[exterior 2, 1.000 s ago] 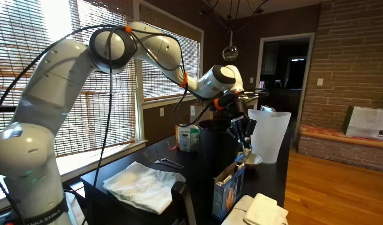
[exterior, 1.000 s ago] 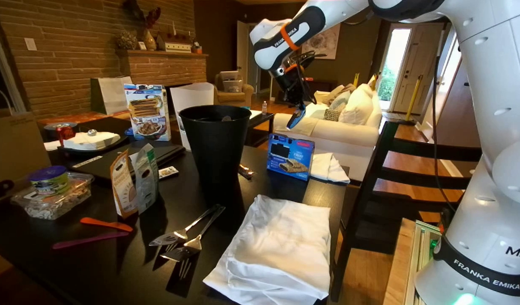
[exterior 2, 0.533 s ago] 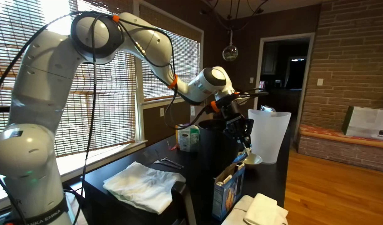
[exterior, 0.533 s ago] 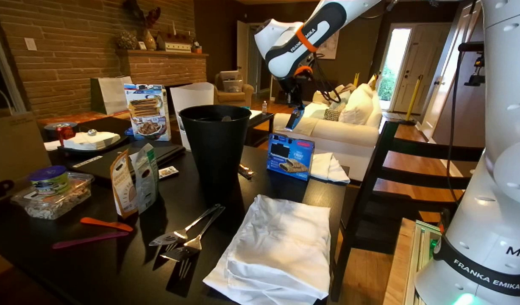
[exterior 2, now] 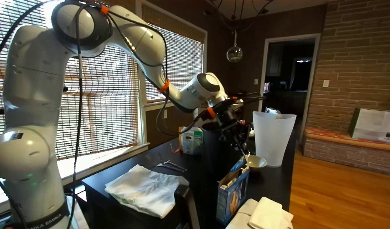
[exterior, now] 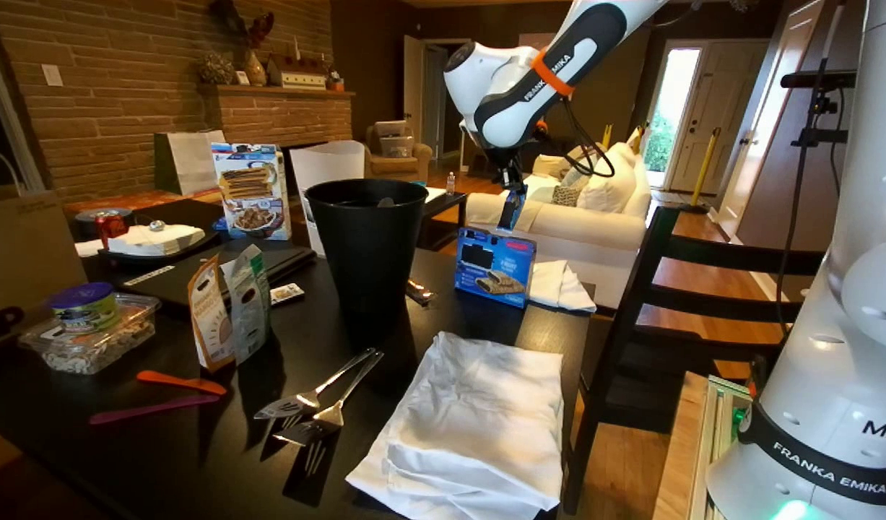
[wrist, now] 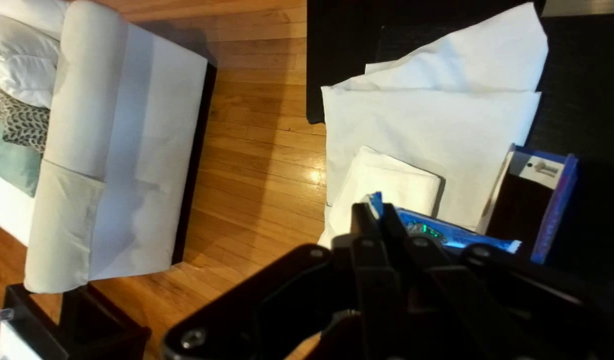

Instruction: Put the candy bar into the box

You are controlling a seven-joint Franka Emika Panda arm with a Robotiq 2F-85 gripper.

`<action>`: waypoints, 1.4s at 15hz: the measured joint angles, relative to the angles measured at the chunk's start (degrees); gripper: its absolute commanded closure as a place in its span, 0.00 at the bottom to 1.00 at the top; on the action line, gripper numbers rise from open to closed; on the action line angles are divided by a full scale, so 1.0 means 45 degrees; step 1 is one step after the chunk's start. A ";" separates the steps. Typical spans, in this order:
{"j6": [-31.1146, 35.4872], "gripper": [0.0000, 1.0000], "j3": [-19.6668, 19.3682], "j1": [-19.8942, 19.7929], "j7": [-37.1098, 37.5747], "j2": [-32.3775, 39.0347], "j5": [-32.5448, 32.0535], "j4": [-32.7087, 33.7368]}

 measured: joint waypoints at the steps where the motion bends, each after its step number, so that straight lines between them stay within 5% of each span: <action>1: 0.0094 0.98 0.0024 0.0000 0.0000 -0.0079 -0.0238 -0.0200; 21: 0.0709 0.98 0.0413 0.0002 0.0068 -0.0318 -0.2240 -0.1836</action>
